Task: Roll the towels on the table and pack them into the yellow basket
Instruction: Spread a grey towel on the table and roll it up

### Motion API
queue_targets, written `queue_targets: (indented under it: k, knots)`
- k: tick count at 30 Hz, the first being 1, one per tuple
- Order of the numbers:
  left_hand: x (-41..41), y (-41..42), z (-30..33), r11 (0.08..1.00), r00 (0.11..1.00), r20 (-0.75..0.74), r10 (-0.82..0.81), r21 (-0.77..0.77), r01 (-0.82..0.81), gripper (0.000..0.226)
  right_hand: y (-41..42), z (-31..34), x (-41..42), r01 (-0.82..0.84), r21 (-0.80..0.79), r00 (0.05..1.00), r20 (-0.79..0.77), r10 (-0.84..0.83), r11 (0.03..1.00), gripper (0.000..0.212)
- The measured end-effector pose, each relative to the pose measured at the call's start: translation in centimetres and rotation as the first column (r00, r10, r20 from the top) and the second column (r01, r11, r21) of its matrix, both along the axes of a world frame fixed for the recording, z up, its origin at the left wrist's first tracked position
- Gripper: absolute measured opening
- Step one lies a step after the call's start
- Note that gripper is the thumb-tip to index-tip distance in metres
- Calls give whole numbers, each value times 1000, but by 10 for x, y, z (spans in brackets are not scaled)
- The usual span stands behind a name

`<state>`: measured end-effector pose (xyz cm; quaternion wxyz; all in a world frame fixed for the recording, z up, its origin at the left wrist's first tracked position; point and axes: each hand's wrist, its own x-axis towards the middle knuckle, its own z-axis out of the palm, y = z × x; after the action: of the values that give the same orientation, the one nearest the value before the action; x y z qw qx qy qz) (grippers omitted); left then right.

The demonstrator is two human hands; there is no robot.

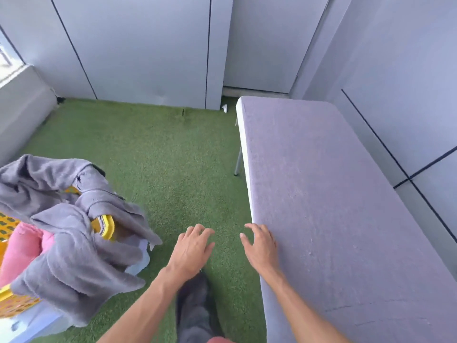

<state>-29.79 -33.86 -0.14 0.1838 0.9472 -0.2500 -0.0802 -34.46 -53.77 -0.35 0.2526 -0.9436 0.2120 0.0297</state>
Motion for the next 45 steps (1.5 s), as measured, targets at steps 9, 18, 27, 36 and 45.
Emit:
queue_targets:
  k: [9, 18, 27, 36, 45]
  knots:
    - [262, -49, 16, 995, 995, -67, -78, 63, 82, 38, -50, 13, 231, 160, 29, 987, 15, -161, 987, 29]
    - [477, -151, 20, 964, 965, -17, -262, 40, 262, 36, -105, 20, 402, 273, 61, 962, 5, -274, 960, 24]
    - [684, -253, -1, 838, 848, 37, -529, 179, 515, 47, -131, 9, 560, 401, -87, 906, -106, -409, 912, 24]
    - [748, -305, -26, 551, 566, 24, -824, 262, 792, 44, -128, -10, 589, 530, -127, 823, -163, -545, 838, 23]
    - [775, -306, -22, 400, 399, 70, -914, 314, 861, 26, -110, -10, 599, 540, -66, 820, -182, -542, 839, 11]
